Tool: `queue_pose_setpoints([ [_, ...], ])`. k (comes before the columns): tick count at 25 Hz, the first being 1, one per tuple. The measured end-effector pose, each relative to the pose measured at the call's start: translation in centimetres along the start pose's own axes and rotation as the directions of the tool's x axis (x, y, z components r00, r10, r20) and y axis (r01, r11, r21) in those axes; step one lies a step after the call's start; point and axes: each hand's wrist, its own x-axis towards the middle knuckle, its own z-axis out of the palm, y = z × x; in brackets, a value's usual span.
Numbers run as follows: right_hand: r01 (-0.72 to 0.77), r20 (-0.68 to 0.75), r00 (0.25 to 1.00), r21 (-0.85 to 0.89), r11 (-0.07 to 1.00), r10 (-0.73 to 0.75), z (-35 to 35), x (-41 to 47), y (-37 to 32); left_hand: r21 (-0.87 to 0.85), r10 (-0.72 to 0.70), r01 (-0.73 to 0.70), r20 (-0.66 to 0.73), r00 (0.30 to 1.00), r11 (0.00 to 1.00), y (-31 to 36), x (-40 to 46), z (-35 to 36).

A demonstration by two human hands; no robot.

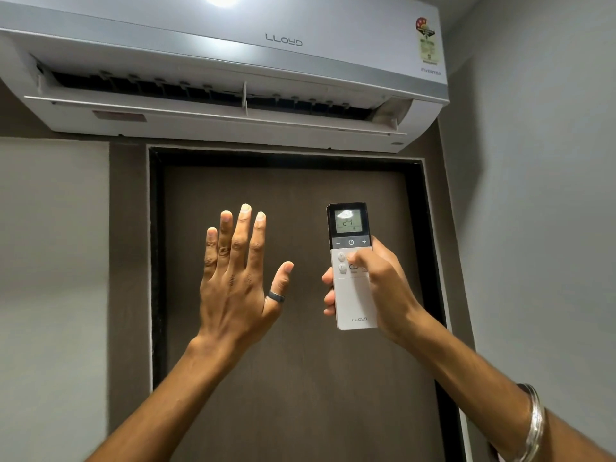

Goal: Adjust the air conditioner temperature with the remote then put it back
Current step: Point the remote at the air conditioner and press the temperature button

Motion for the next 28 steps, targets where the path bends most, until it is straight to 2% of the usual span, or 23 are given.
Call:
queue_pose_setpoints([
  [28, -0.006, -0.001, 1.0, -0.004, 1.0, 0.006, -0.5, -1.3, -2.1, 0.015, -0.022, 0.022, 0.034, 0.999, 1.0, 1.7, 0.2, -1.7],
])
